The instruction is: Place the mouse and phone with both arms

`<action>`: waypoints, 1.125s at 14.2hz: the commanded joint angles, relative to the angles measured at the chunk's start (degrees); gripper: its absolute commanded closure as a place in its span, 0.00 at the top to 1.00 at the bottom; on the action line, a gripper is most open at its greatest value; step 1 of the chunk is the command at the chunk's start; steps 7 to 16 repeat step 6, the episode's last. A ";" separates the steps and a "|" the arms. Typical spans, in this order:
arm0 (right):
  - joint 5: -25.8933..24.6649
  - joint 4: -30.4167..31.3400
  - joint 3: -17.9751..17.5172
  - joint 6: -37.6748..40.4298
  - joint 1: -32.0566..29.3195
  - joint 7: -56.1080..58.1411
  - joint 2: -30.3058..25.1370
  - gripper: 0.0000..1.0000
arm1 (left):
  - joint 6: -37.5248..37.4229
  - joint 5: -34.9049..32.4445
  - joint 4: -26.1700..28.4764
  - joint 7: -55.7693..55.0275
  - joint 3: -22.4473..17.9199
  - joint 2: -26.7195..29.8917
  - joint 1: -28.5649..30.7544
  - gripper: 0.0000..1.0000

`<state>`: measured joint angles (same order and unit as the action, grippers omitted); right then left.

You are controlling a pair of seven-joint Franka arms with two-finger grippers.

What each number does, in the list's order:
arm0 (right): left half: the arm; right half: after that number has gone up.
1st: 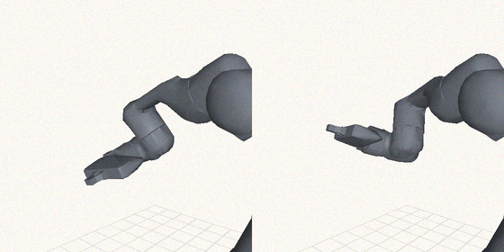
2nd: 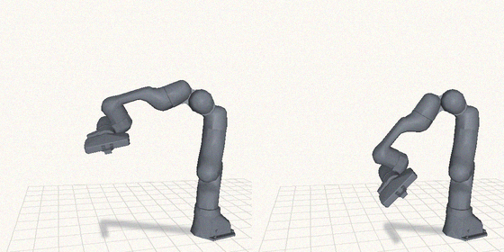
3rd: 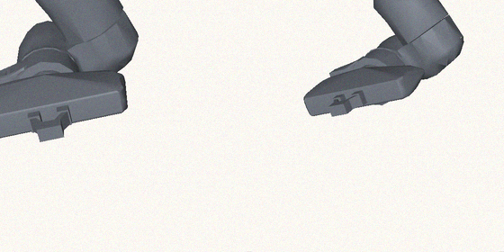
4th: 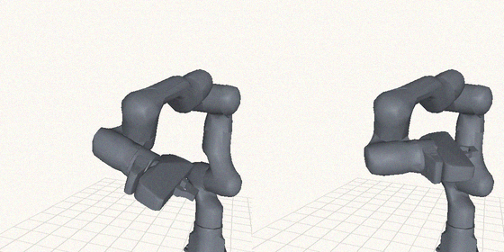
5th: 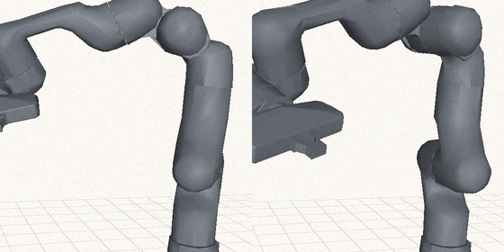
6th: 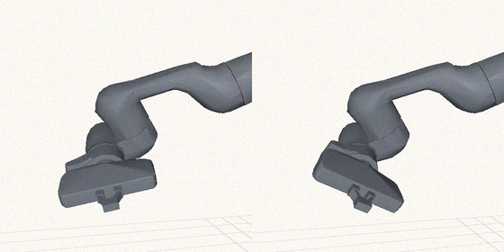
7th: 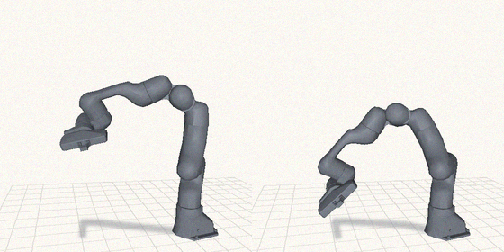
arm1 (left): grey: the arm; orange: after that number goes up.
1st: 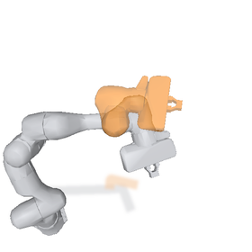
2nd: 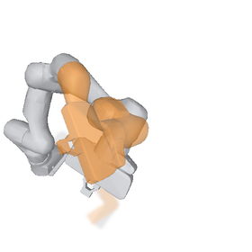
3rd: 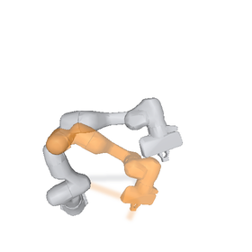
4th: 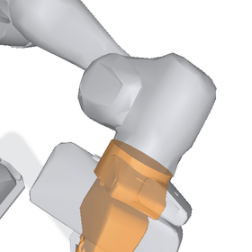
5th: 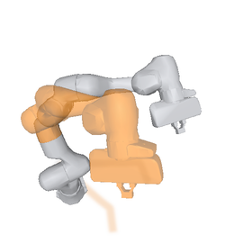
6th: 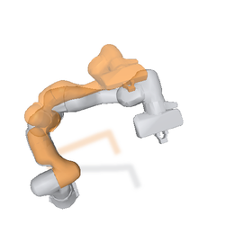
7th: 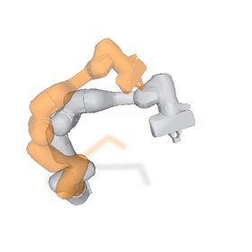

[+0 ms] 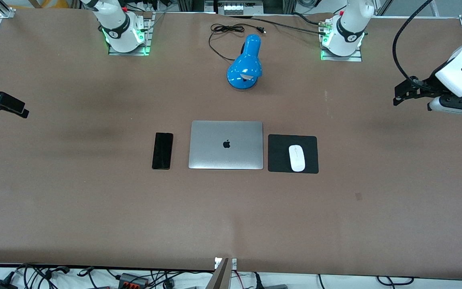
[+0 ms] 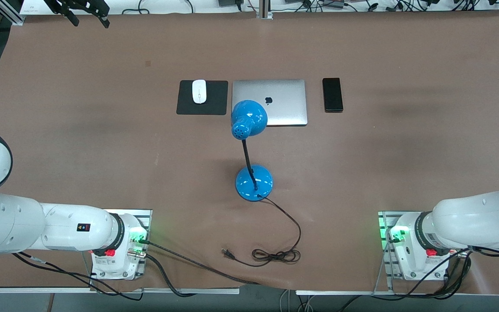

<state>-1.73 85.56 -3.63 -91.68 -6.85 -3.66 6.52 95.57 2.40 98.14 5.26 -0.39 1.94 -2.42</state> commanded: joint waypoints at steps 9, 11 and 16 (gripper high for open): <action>-0.11 0.22 -0.41 0.10 -0.09 0.05 -0.01 1.00 | -1.79 -1.09 -2.69 0.11 0.04 -1.51 -0.31 1.00; -0.11 0.22 -0.41 0.10 -0.09 0.05 -0.01 1.00 | -1.79 -1.09 -2.69 0.11 0.04 -1.51 -0.31 1.00; -0.11 0.22 -0.41 0.10 -0.09 0.05 -0.01 1.00 | -1.79 -1.09 -2.69 0.11 0.04 -1.51 -0.31 1.00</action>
